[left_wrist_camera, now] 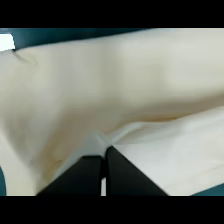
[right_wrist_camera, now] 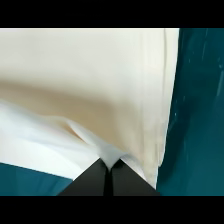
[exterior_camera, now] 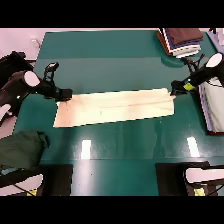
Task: Fold the shirts.
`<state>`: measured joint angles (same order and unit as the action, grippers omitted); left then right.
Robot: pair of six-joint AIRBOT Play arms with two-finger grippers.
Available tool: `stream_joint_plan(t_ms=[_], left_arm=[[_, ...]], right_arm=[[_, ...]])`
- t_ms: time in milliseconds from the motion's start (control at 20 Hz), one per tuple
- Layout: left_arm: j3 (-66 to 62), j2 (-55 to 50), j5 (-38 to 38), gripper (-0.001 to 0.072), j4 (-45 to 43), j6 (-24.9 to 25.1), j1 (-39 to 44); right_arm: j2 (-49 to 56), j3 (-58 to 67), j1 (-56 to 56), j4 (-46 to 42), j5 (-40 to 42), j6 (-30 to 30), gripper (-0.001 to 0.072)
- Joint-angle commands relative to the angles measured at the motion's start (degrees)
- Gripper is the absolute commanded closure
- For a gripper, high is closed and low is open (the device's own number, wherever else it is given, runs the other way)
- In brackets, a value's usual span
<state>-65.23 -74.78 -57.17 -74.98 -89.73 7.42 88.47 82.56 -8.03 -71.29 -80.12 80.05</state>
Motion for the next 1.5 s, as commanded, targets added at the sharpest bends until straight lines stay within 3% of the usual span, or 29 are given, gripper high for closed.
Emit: stream_joint_plan(t_ms=[0, 50, 100, 150, 250, 300, 350, 400, 450, 650, 1000, 1050, 1200, 1250, 1450], left_arm=[[-4.2, -3.8, 4.3, 0.0565, -0.1, 0.1, 0.0], [-4.7, -3.8, 4.7, 0.0287, 0.0, -0.7, 0.0], [-5.2, -3.8, 4.3, 0.0140, -0.1, -1.5, 0.0], [-6.0, -3.8, 3.2, 0.0140, 0.0, -1.5, 0.0], [-7.4, -3.8, 1.1, 0.0142, 0.2, -1.5, 0.0], [-7.5, -3.7, 0.4, 0.0211, 0.7, -1.4, 0.0], [-7.5, -3.7, -0.3, 0.0386, 0.9, -1.3, 0.0], [-7.4, -3.7, -0.6, 0.0558, 1.4, -1.3, 0.0], [-7.4, -3.8, -0.5, 0.0686, 2.4, -1.3, 0.0], [-7.2, -4.1, 0.6, 0.0683, 10.9, -1.2, 0.2], [-7.5, -10.4, 7.5, 0.0684, 13.0, -1.7, 12.0], [-7.5, -11.6, 9.1, 0.0684, 14.3, -1.7, 13.6], [-7.8, -15.1, 14.1, 0.0684, 17.2, -1.7, 18.0], [-8.8, -16.5, 14.4, 0.0684, 17.3, -1.7, 19.1], [-15.7, -22.8, 13.7, 0.0684, 17.4, -1.7, 22.1]], right_arm=[[5.7, 6.4, 0.1, 2.8, 0.2, -0.2, 0.0610], [6.4, 7.1, -0.1, 2.9, 0.2, -0.6, 0.0423], [6.7, 7.4, -0.7, 2.9, 0.1, -1.8, 0.0363], [6.7, 7.3, -1.4, 3.0, -0.3, -3.5, 0.0362], [6.7, 7.2, -4.3, 4.6, -2.4, -5.7, 0.0293], [6.7, 7.1, -6.4, 5.7, -3.7, -6.2, 0.0293], [6.7, 6.4, -8.6, 7.3, -4.2, -6.3, 0.0275], [6.7, 5.1, -11.2, 9.4, -4.4, -6.3, 0.0201], [6.7, 3.2, -13.7, 11.8, -4.6, -6.4, 0.0176], [6.7, -8.5, -19.2, 17.6, -1.6, -9.2, 0.0179], [6.8, -18.9, -13.3, 27.2, 9.5, -14.8, 0.0284], [6.8, -18.8, -12.0, 27.3, 10.3, -14.8, 0.0330], [6.3, -18.8, -9.7, 29.3, 10.3, -16.8, 0.0640], [5.5, -18.8, -9.6, 30.6, 9.9, -17.6, 0.0695], [-1.9, -12.9, -8.9, 34.3, 5.9, -16.9, 0.0697]])
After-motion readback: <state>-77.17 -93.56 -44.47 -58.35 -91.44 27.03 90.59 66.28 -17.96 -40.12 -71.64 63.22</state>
